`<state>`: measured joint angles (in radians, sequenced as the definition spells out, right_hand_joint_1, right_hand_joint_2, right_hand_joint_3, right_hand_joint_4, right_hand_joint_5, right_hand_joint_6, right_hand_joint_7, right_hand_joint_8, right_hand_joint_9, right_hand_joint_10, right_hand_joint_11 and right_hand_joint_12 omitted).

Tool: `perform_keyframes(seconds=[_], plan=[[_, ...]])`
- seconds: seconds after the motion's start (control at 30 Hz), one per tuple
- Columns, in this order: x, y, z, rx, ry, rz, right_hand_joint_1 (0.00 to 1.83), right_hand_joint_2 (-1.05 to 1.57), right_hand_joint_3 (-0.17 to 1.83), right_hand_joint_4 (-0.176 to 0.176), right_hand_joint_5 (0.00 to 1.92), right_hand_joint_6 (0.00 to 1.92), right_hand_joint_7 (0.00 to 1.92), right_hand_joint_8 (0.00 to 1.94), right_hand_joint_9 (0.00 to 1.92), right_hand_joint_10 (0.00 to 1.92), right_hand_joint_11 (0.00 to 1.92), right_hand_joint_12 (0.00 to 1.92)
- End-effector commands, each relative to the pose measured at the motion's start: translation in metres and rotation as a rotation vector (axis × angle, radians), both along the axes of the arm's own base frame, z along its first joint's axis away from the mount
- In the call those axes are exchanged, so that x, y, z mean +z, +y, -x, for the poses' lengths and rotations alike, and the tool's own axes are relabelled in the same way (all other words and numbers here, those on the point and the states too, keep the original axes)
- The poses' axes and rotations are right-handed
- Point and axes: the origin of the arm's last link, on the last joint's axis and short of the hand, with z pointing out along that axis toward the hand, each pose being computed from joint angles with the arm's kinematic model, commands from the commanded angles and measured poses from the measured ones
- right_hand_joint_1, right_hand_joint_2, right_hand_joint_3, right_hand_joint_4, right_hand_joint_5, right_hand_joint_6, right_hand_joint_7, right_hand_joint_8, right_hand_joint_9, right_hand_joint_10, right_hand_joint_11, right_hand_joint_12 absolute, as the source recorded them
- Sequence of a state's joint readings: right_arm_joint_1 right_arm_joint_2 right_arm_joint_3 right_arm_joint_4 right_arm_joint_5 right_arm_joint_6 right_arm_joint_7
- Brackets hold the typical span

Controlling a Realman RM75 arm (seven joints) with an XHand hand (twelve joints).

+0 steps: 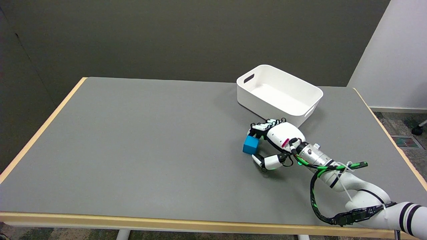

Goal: Pick up blue wooden cube.

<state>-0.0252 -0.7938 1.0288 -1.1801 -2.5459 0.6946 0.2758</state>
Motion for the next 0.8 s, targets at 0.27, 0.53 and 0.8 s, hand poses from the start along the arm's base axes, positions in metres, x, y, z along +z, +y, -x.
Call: perform_keyframes(seconds=[0.27, 0.53, 0.8], plan=[[-0.024, -0.015, 0.003, -0.030, -0.051, -0.037, 0.61, 0.66, 0.90, 0.009, 0.41, 0.78, 0.59, 0.94, 0.63, 1.29, 0.43, 1.55], [-0.033, -0.020, 0.004, -0.030, -0.068, -0.043, 0.60, 0.66, 0.90, 0.007, 0.41, 0.78, 0.59, 0.93, 0.63, 1.29, 0.43, 1.55], [-0.037, -0.020, 0.005, -0.027, -0.071, -0.043, 0.71, 0.74, 0.87, 0.018, 0.51, 1.10, 0.61, 1.15, 0.68, 1.36, 0.46, 1.57]])
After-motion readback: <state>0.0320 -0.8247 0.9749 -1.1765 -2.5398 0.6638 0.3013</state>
